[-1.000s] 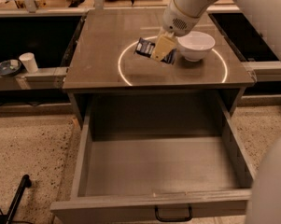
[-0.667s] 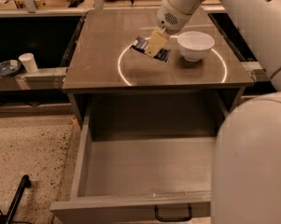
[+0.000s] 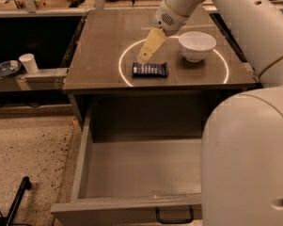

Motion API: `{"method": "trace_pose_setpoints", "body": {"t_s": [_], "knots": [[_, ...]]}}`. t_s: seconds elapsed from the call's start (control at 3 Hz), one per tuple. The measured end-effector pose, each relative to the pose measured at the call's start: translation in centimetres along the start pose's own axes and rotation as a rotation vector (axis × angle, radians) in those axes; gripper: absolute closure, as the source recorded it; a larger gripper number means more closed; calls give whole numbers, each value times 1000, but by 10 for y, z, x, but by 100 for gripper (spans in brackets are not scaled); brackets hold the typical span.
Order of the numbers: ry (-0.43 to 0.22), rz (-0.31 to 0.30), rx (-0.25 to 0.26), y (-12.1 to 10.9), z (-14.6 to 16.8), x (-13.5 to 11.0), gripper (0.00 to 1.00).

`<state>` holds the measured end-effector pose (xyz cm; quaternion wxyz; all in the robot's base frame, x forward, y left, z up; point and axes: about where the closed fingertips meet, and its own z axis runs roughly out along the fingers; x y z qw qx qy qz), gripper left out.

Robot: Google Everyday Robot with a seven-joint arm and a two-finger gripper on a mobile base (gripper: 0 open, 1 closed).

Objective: Pick rxbar blueberry from top drawer and place on counter

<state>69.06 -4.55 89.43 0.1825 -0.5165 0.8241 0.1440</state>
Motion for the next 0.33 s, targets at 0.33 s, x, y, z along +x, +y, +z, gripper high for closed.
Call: {"method": "trace_pose_setpoints", "body": {"t_s": [0.33], "knots": [[0, 0, 0, 0, 0, 0, 0]]}}
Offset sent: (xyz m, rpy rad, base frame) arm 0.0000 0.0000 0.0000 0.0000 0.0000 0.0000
